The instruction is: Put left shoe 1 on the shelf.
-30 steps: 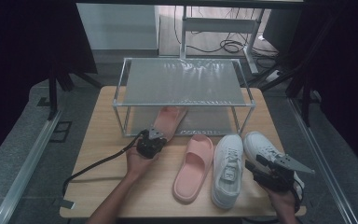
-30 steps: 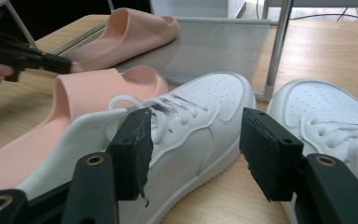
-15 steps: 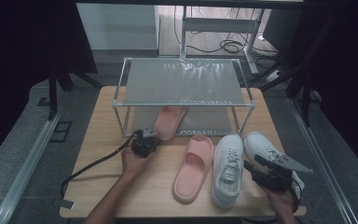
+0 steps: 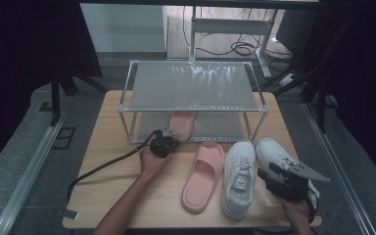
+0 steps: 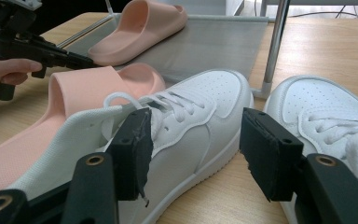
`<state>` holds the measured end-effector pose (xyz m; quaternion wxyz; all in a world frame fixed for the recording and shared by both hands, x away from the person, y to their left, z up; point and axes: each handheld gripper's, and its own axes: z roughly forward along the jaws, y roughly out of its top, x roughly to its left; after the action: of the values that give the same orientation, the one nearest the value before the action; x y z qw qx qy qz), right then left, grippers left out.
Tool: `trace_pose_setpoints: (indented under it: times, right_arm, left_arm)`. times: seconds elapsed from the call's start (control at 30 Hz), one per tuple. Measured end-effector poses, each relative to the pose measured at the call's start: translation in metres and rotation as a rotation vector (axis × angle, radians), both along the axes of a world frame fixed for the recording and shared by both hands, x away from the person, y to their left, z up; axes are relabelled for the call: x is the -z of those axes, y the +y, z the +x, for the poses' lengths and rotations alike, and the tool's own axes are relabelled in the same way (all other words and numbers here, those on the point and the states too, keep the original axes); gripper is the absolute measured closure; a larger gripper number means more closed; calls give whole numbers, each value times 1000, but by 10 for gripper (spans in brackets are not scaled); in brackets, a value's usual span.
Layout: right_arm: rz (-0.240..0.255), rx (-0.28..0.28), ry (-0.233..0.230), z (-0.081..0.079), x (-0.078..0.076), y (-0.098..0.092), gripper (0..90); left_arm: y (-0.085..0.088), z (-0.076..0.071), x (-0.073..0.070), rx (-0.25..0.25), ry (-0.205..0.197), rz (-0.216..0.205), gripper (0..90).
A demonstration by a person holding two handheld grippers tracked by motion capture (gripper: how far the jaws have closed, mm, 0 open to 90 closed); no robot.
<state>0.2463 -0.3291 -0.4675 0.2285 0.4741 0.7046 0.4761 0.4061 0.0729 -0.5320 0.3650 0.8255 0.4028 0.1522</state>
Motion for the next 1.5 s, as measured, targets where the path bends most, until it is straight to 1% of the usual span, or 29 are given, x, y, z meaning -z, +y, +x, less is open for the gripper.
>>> trace_pose_setpoints:
  times: [0.1, 0.13, 0.2, 0.23, 0.27, 0.37, 0.47, 0.6, 0.8, 0.87, 0.9, 0.97, 1.0, 1.03, 1.07, 1.1, 1.13, 1.17, 1.2, 1.23, 1.27, 1.33, 1.37, 1.4, 1.43, 1.47, 1.5]
  right_arm:
    - [1, 1, -2, 0, 1, 0, 440]
    - [0, 1, 0, 0, 1, 0, 440]
    - [1, -1, -1, 0, 1, 1, 440]
    - [1, -1, -1, 0, 1, 1, 440]
    - [-1, -2, -1, 0, 1, 1, 440]
    - [-4, -4, 0, 0, 1, 2, 440]
    - [-5, -6, 5, 0, 2, 2, 440]
    - [-4, -4, 0, 0, 1, 2, 440]
    - [-3, -4, 0, 0, 1, 2, 440]
    - [-4, -4, 0, 0, 1, 2, 440]
    - [-2, -3, 0, 0, 1, 2, 440]
    - [-2, -2, -1, 0, 1, 2, 440]
    - [-2, -2, -1, 0, 1, 2, 440]
    - [0, -2, -1, 0, 1, 2, 440]
    - [0, -4, -3, -1, 0, 2, 440]
    - [0, -4, -3, -1, 0, 2, 440]
    - [1, -7, -4, -1, 0, 3, 440]
    - [0, -9, -5, -1, -1, 3, 440]
    - [1, -10, -6, -2, -1, 4, 440]
    - [0, -13, -6, -2, -2, 4, 440]
    - [2, -13, -8, -2, -2, 5, 440]
    - [3, -18, -11, -3, -3, 6, 440]
    - [3, -21, -10, -3, -4, 7, 440]
    - [3, -21, -10, -3, -4, 7, 440]
    - [3, -24, -15, -4, -5, 9, 440]
    - [3, -24, -15, -4, -5, 9, 440]
    - [2, -28, -15, -4, -6, 10, 442]
  left_arm:
    - [-4, 3, 1, 9, 1, 9, 892]
    - [-7, 5, 1, 15, 8, -2, 891]
    - [-8, 7, 2, 14, 16, -10, 891]
    - [-8, 7, 2, 14, 16, -10, 892]
    - [-8, 9, 3, 12, 18, -19, 893]
    - [-9, 11, 3, 15, 23, -23, 892]
    - [-10, 12, 4, 12, 27, -36, 888]
    - [-11, 11, 4, 12, 29, -43, 871]
    - [-11, 7, 2, 33, 13, -41, 830]
    - [-10, 4, 0, 40, 3, -27, 823]
    - [-8, 0, -3, 48, -7, -17, 813]
    - [-8, -6, -6, 49, -21, -20, 791]
    - [-8, -6, -6, 49, -21, -20, 774]
    - [-6, -9, -8, 54, -28, -19, 774]
    - [-5, -13, -11, 55, -32, -20, 728]
    - [-3, -17, -13, 57, -36, -28, 728]
    - [-2, -22, -14, 49, -34, -61, 673]
    - [2, -25, -16, 52, -31, -62, 641]
    - [6, -30, -18, 45, -36, -65, 631]
    - [14, -39, -21, 43, -39, -71, 621]
    - [18, -44, -23, 41, -36, -76, 607]
    - [27, -54, -25, 40, -37, -73, 585]
    - [32, -60, -25, 39, -37, -75, 578]
    - [32, -60, -25, 39, -37, -75, 573]
    - [41, -70, -25, 35, -36, -80, 569]
    - [41, -70, -25, 35, -36, -80, 564]
    - [44, -75, -24, 32, -35, -81, 564]
